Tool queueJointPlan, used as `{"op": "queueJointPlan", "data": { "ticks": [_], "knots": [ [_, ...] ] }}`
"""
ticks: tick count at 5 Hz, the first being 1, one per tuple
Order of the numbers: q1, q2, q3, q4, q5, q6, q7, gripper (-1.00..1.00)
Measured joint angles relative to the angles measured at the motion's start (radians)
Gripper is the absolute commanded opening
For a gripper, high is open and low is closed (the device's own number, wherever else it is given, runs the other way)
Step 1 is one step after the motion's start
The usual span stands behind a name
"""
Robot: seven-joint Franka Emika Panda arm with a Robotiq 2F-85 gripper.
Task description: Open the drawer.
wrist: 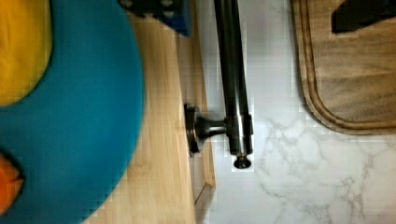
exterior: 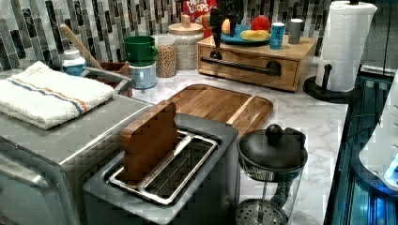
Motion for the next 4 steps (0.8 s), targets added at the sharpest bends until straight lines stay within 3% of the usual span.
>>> {"op": "queueJointPlan", "data": {
  "ticks": [2,4],
  "knots": [
    [0.004,0.041,-0.01,-0.023,0.002,0.076,0.0,1.0],
    [-0.027,0.105,0.002,-0.049,0.01,0.111,0.0,1.0]
  ]
}}
